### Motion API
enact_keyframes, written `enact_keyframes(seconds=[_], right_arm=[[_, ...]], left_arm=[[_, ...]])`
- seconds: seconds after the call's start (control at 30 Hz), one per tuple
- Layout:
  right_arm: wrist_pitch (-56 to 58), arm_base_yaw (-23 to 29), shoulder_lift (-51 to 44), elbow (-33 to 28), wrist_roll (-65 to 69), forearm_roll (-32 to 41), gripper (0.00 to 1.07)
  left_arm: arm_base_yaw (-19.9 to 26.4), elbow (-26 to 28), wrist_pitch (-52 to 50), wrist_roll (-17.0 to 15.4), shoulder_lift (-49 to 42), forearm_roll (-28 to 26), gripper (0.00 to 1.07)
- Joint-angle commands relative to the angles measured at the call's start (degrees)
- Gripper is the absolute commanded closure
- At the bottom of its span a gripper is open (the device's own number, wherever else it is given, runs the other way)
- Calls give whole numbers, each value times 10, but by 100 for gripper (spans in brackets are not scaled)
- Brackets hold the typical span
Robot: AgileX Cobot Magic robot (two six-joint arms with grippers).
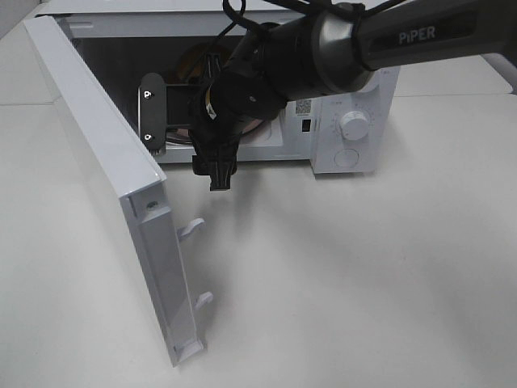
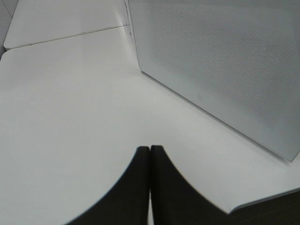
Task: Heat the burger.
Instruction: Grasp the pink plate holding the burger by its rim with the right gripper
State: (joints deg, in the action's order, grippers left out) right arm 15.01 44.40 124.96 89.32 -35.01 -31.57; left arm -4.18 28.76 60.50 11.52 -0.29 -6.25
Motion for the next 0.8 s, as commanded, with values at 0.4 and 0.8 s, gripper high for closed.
enact_keyframes(seconds=[0.4, 0.8], right_arm=[[-9, -40, 29, 6, 15, -13, 31], [-21, -44, 56, 6, 16, -30, 31]], left_arm=[[1, -2, -8, -6, -11, -4, 106], [1, -2, -8, -6, -11, -4, 106]])
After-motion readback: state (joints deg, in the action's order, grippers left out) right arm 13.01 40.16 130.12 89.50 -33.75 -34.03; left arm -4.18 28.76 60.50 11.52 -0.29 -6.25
